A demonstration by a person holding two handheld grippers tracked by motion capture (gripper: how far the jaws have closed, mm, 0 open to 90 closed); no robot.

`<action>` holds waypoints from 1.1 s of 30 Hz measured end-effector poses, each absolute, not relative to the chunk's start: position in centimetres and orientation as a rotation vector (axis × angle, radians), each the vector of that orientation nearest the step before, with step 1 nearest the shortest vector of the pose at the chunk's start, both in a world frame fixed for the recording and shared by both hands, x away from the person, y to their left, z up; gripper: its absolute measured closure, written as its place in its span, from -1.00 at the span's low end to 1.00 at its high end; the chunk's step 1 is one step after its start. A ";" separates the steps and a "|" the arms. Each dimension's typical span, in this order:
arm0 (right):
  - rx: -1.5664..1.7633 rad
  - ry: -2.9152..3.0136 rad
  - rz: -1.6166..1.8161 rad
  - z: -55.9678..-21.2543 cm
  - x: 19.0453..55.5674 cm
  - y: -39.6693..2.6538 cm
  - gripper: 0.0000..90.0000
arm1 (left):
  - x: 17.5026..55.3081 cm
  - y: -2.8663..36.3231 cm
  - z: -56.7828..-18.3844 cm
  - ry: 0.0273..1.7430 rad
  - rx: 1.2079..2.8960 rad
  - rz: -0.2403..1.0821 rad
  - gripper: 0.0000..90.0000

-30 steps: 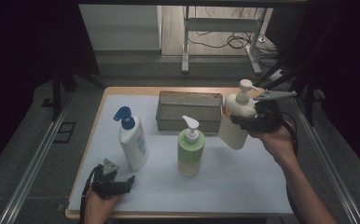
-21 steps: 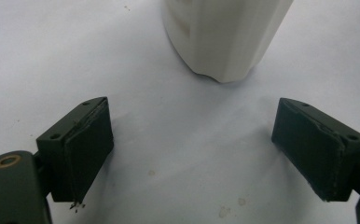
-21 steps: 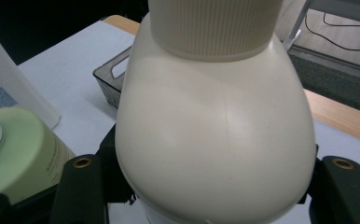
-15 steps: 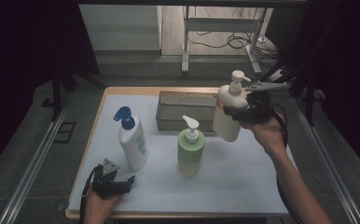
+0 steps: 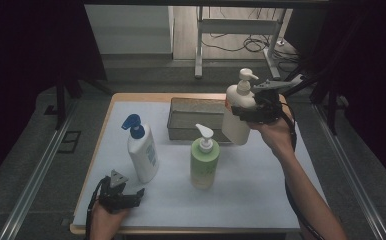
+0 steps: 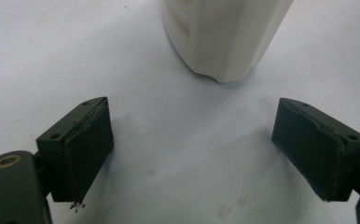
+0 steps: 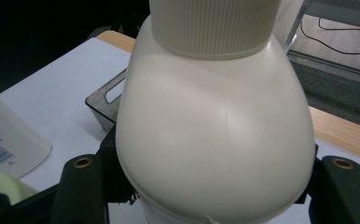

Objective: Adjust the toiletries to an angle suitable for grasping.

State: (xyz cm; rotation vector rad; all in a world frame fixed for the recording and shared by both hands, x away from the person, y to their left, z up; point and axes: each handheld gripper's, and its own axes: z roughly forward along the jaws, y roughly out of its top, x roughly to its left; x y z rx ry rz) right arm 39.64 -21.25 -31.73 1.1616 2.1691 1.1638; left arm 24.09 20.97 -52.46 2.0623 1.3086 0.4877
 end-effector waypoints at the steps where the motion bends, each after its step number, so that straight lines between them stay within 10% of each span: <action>1: 1.157 2.169 1.164 -31.8 39.8 -21.1 -0.18 | 24.1 21.0 -52.5 1.308 2.063 0.488 -0.73; 33: 1.181 2.137 1.176 -32.8 44.8 -16.1 -0.17 | 24.1 21.0 -52.5 1.307 2.064 0.489 -0.73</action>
